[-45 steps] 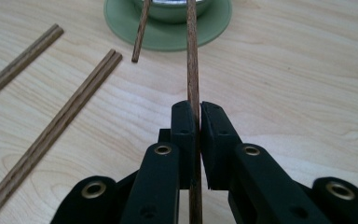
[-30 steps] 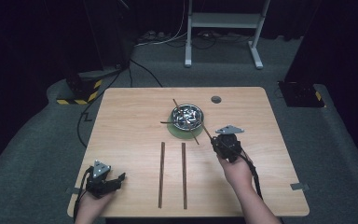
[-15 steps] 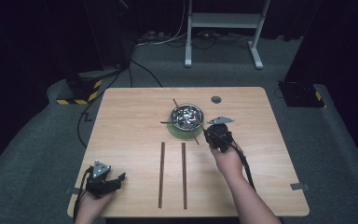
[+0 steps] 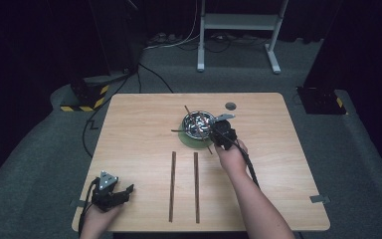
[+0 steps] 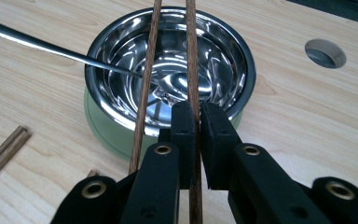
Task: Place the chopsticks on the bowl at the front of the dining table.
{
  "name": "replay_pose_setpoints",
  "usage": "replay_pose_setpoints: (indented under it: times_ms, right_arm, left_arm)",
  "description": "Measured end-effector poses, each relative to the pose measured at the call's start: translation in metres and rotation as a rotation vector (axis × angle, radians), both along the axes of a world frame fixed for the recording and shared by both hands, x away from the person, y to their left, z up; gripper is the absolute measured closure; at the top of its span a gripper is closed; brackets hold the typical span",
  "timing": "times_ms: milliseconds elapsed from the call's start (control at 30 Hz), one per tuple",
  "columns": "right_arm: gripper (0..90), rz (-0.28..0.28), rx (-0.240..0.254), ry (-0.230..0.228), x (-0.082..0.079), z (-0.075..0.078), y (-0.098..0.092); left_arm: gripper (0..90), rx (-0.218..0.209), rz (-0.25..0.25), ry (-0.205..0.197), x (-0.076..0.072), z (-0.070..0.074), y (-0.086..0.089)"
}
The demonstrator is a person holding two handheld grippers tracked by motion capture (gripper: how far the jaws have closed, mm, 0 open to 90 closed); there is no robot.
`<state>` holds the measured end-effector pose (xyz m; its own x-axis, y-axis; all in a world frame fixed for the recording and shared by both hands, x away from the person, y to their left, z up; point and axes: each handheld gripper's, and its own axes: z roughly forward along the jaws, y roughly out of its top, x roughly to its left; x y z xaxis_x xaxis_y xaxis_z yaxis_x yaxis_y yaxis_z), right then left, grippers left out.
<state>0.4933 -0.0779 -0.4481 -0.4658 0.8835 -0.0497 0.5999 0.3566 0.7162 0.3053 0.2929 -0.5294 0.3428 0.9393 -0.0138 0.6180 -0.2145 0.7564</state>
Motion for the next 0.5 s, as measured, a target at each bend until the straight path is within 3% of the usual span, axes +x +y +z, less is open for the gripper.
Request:
replay_pose_setpoints:
  times_ms: [500]
  right_arm:
    - [83.9, -0.021, 0.008, 0.010, 0.030, 0.000, 0.023]
  left_arm:
    - [30.1, 0.002, 0.001, 0.000, 0.000, 0.000, 0.000]
